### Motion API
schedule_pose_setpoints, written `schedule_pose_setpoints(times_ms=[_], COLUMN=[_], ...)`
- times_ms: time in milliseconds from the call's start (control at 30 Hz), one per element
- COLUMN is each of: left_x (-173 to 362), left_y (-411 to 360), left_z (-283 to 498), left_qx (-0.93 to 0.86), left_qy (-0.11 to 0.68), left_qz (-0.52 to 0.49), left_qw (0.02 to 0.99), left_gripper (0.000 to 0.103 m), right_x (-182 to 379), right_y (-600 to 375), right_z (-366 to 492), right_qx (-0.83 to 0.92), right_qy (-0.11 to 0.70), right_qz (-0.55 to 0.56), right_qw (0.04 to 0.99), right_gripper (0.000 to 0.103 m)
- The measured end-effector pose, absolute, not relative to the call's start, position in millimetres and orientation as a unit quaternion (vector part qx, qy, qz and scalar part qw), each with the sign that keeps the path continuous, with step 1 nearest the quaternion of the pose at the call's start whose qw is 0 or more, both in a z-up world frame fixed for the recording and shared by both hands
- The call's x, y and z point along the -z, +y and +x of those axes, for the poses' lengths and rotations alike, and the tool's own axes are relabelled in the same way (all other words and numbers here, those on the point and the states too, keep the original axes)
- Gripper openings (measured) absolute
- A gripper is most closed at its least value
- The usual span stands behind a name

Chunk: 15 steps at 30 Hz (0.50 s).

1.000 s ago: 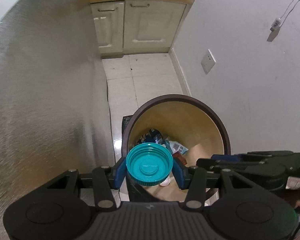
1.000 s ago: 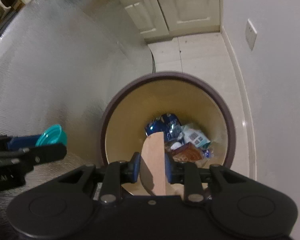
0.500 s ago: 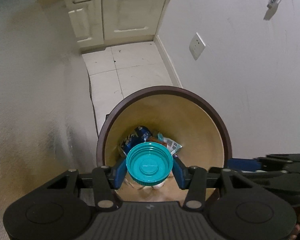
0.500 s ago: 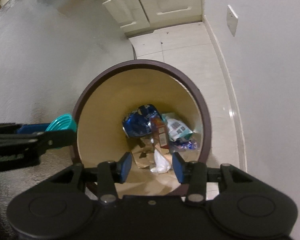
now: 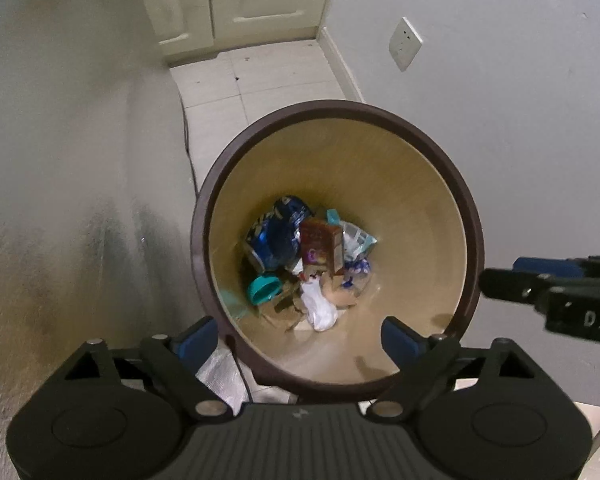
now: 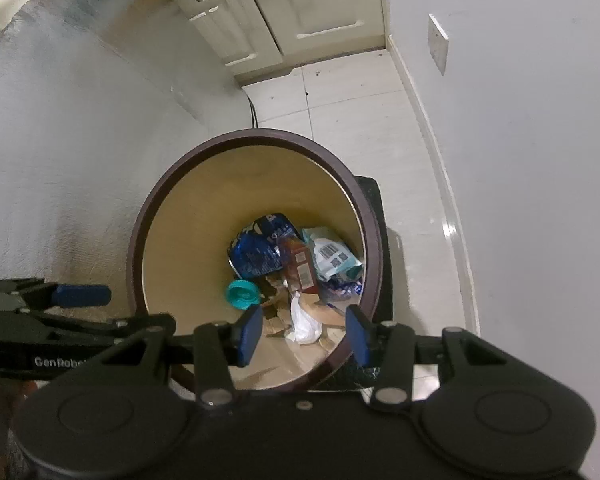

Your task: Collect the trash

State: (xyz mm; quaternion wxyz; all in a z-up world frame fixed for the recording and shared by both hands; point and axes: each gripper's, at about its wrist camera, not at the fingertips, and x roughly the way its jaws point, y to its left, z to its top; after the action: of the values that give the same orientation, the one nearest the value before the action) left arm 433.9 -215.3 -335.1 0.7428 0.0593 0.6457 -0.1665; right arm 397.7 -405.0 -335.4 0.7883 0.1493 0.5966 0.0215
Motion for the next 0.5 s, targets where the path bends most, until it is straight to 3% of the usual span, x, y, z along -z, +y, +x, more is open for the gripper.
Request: schedule_pose_setpoints(times_ms=[200,500], left_x=[310,258], left_y=[-208,-192], left_z=[427,419], left_qx=[0.149,0.120], left_qy=[0.634,0.600], left_qz=[0.049,0.021], left_qw=[0.758,0.790], left_gripper=[0.102,0.103], right_x=[317,275], right_y=[-408,-407], right_z=[391,383], right_qx=[-0.024,-0.033], right_qy=[0.585,0.558], right_qz=[0.142,0.121], right_qw=[0.798,0.820], right_gripper=[0.048,0.056])
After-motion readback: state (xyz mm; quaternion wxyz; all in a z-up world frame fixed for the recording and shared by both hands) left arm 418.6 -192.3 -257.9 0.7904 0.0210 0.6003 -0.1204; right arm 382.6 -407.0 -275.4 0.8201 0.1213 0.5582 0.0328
